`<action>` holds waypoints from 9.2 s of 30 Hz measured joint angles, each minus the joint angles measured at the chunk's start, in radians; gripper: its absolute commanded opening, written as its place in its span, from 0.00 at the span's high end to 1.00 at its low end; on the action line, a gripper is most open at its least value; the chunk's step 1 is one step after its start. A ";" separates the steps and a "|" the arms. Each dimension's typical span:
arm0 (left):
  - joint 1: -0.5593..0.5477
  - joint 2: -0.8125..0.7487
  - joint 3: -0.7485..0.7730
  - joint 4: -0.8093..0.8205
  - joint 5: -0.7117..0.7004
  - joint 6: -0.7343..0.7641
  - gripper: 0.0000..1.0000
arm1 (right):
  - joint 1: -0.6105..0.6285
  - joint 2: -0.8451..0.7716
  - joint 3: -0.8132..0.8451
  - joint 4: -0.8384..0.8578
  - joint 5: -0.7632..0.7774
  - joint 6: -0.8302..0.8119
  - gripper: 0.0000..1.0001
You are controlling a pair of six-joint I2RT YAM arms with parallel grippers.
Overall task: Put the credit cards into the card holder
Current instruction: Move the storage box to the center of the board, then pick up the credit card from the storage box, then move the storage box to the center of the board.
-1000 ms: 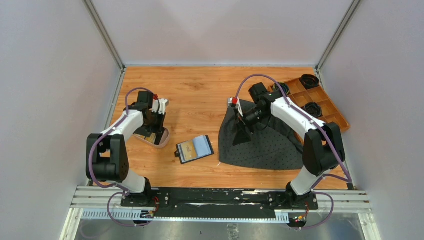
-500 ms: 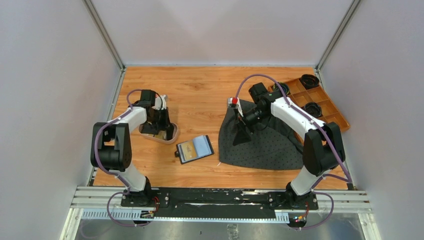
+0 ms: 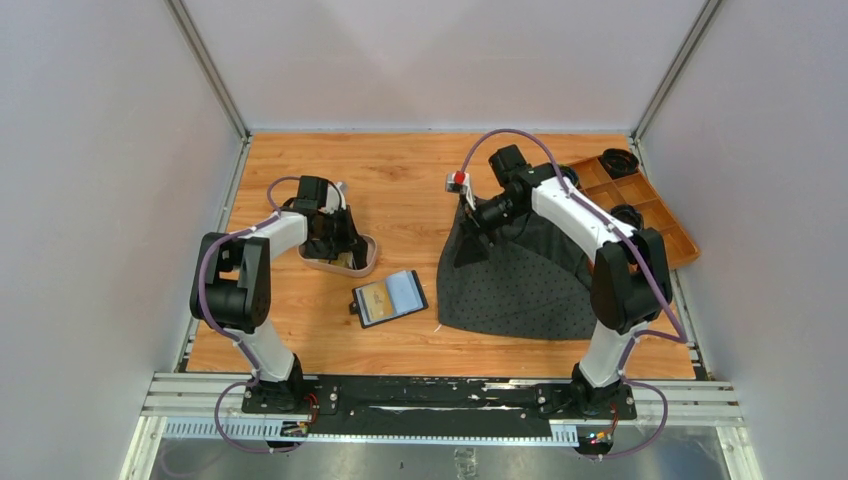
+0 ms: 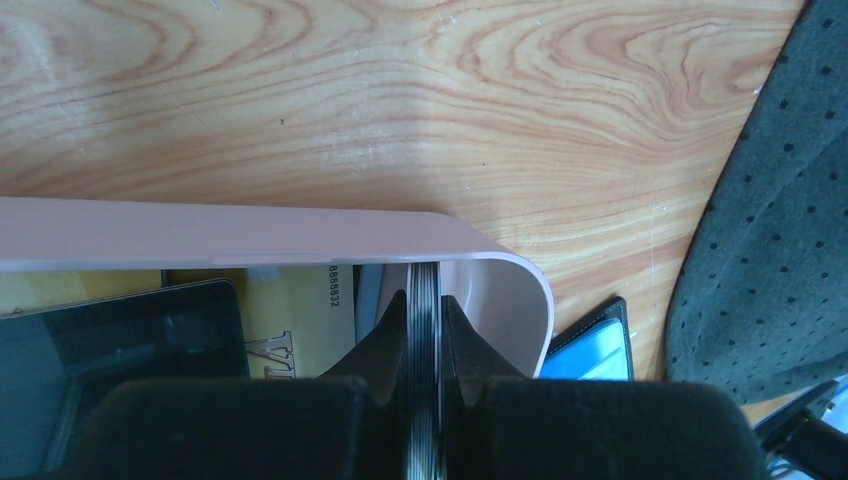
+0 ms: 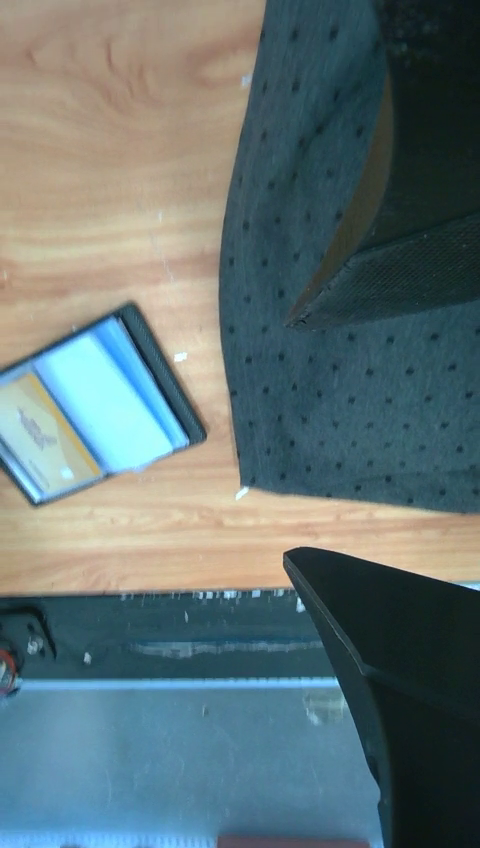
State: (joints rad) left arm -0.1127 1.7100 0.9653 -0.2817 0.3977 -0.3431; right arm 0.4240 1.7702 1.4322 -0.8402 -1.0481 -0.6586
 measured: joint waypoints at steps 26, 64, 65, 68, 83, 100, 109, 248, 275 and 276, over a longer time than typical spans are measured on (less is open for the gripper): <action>0.000 -0.002 -0.045 0.105 0.021 -0.025 0.86 | 0.007 0.077 0.296 0.277 0.191 0.266 0.21; 0.027 -0.083 -0.122 0.113 0.115 -0.040 0.54 | 0.185 0.189 0.240 0.386 0.096 0.451 0.25; 0.030 -0.088 -0.126 0.114 0.120 -0.043 0.54 | 0.185 0.189 0.240 0.386 0.095 0.451 0.25; 0.038 -0.102 -0.137 0.121 0.142 -0.058 0.55 | 0.185 0.189 0.240 0.387 0.093 0.451 0.25; 0.055 -0.112 -0.149 0.146 0.188 -0.095 0.70 | 0.185 0.189 0.232 0.394 0.088 0.451 0.25; 0.072 -0.126 -0.162 0.143 0.184 -0.094 1.00 | 0.185 0.189 0.225 0.396 0.088 0.451 0.25; 0.082 -0.125 -0.184 0.158 0.207 -0.088 0.80 | 0.185 0.189 0.223 0.396 0.088 0.451 0.25; -0.230 -1.292 -0.288 -0.408 -0.319 -0.091 1.00 | 0.376 0.638 0.701 0.294 0.703 0.312 1.00; -0.230 -1.148 -0.569 0.066 0.047 -0.286 0.93 | 0.097 0.599 0.649 0.306 0.687 0.233 0.51; -0.230 -1.135 -0.570 0.067 0.052 -0.286 0.93 | 0.095 0.592 0.643 0.304 0.678 0.225 0.47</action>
State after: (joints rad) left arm -0.3428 0.5755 0.3958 -0.2150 0.4500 -0.6289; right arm 0.5186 2.3619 2.0754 -0.5362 -0.3698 -0.4339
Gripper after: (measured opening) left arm 0.066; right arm 0.446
